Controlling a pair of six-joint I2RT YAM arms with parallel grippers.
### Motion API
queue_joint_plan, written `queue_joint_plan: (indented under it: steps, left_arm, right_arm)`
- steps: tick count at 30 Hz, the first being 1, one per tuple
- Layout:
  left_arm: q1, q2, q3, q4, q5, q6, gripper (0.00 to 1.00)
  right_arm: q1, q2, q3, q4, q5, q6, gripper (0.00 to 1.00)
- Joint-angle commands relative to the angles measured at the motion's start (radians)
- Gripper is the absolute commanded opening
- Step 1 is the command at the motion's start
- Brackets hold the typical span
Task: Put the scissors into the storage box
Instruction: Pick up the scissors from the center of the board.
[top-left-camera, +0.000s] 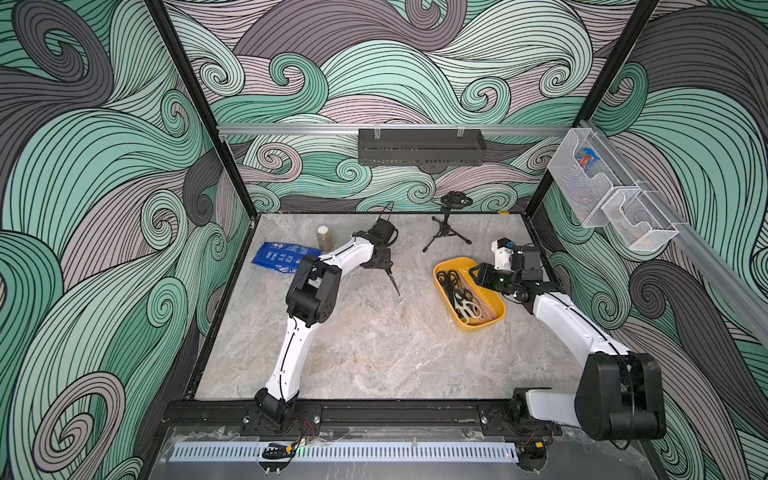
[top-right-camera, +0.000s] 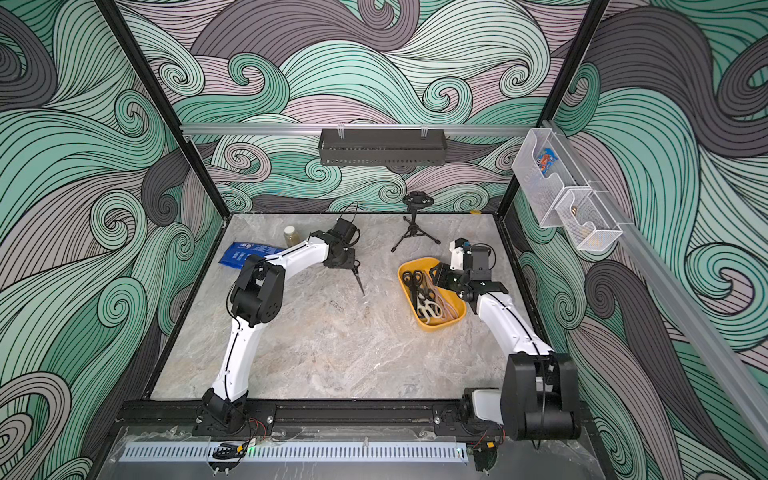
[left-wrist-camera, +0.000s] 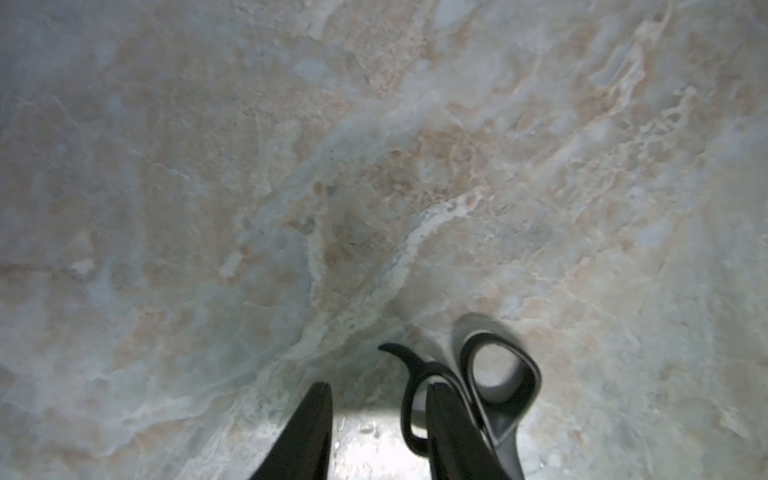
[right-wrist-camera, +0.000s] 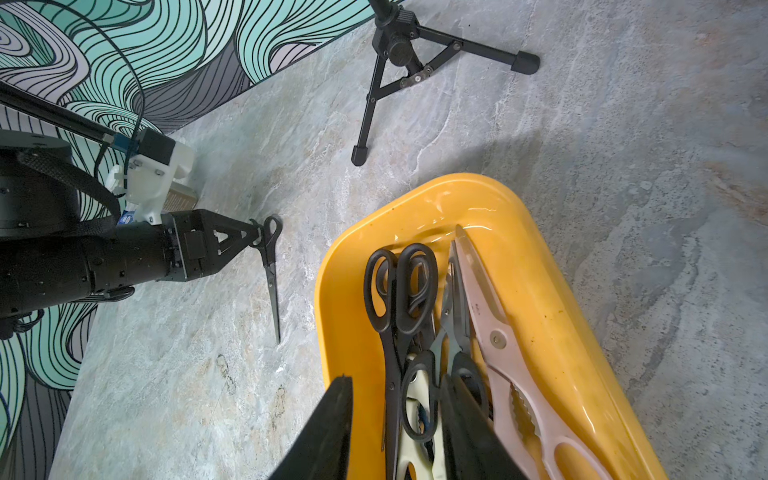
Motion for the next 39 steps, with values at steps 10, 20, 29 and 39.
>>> queue_joint_plan:
  steps: [10,20,29,39]
  left_arm:
    - [0.001,0.052,0.031,-0.065,-0.025,0.033,0.33]
    - [-0.001,0.033,-0.018,-0.098,-0.046,0.077,0.25]
    - [0.001,-0.05,-0.174,-0.1,0.003,0.128,0.22]
    - [0.002,0.007,-0.138,-0.153,0.043,0.159,0.1]
  right_arm:
    - [0.007,0.022,0.018,0.009,-0.013,0.001,0.39]
    - [0.01,0.025,0.025,0.01,-0.009,0.001,0.39]
    - [0.016,0.044,0.05,0.01,-0.014,0.004,0.39]
    - [0.019,0.031,0.042,0.01,-0.006,0.007,0.38]
